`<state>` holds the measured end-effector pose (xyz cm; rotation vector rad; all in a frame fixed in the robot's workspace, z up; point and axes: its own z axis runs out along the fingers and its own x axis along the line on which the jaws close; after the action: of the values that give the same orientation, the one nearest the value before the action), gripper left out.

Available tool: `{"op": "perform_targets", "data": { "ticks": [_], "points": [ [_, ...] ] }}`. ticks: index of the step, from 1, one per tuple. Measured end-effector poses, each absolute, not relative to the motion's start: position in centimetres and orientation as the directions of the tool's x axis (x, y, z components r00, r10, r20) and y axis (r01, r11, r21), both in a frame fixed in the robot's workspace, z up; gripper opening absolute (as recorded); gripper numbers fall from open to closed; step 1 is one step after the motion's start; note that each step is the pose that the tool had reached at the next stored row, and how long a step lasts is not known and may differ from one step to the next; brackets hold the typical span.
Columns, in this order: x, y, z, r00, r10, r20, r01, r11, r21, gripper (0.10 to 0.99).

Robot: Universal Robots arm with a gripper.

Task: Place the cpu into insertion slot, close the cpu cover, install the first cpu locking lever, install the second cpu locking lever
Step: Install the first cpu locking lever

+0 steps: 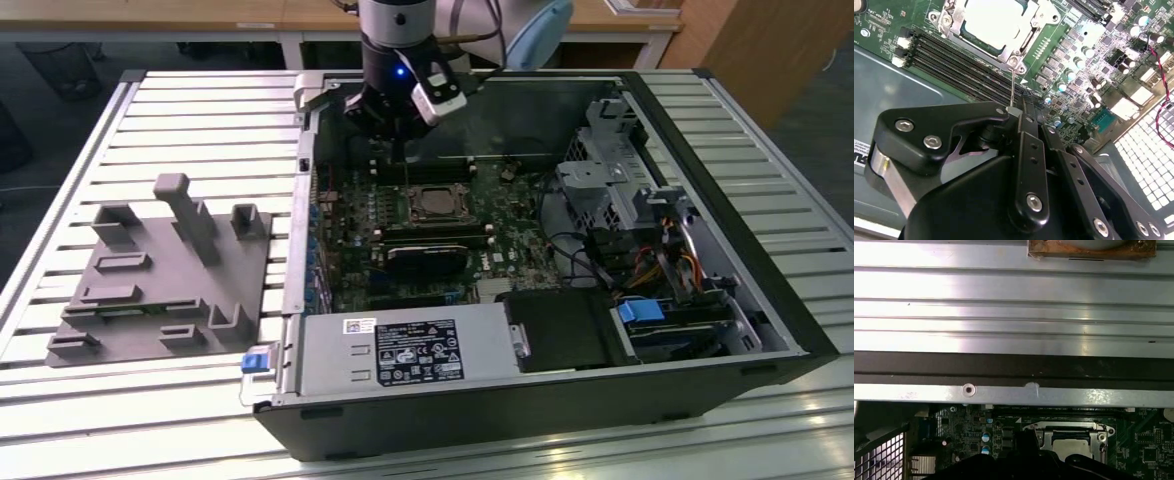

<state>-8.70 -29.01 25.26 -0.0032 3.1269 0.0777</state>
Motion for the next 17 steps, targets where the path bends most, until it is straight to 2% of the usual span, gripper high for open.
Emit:
{"op": "perform_targets", "data": {
  "ticks": [17],
  "points": [
    [-7.5,-29.0,25.1,-1.0,-0.002,-0.013,-0.002,0.999,0.049,0.106]
  ]
}}
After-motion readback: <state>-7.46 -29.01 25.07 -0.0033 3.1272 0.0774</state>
